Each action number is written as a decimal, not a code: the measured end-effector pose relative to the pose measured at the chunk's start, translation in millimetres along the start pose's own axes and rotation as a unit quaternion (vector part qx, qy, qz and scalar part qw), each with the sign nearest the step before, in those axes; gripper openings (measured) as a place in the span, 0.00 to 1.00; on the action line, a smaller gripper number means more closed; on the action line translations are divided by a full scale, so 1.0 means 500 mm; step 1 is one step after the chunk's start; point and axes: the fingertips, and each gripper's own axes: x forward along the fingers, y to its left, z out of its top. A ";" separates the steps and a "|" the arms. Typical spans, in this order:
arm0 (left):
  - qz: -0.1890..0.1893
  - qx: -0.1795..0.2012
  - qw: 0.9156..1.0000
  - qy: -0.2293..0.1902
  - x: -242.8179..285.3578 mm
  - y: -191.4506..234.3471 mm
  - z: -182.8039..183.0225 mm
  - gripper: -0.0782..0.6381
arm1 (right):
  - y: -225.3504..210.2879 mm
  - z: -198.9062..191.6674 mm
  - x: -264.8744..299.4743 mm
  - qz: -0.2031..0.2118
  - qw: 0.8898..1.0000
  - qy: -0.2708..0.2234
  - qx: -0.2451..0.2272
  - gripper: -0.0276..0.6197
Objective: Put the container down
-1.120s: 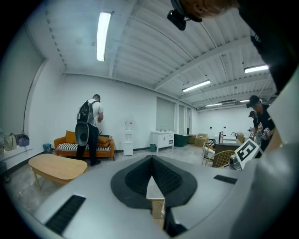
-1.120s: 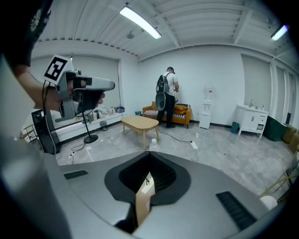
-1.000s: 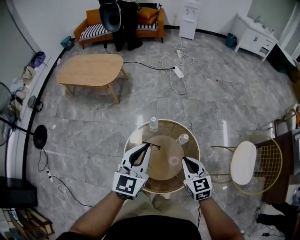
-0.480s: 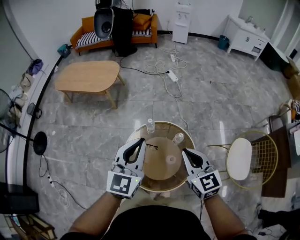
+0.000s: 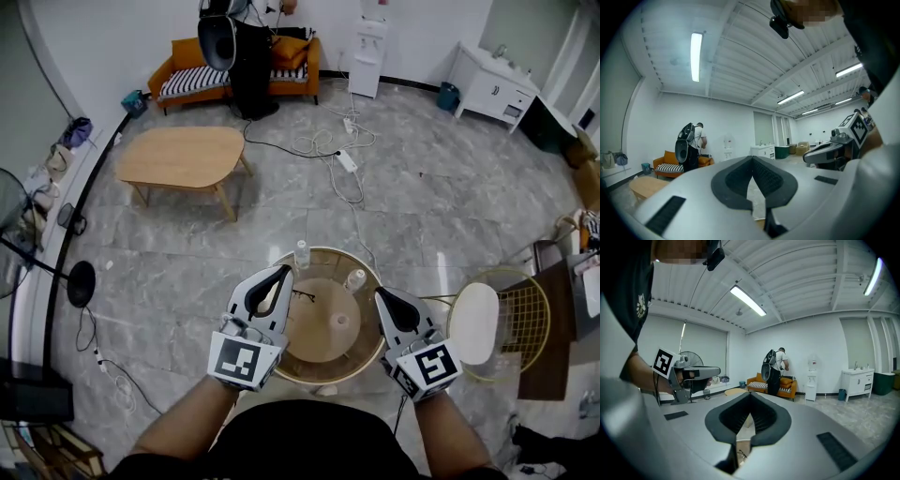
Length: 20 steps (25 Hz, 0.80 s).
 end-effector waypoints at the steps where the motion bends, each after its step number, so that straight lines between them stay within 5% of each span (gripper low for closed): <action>1: 0.000 0.000 1.000 -0.001 -0.002 -0.001 0.004 0.13 | 0.000 0.012 -0.003 -0.003 1.000 -0.007 -0.008 0.06; 20: 0.002 0.011 1.000 -0.025 -0.033 -0.046 0.045 0.13 | 0.021 0.029 -0.056 0.018 1.000 -0.002 -0.010 0.06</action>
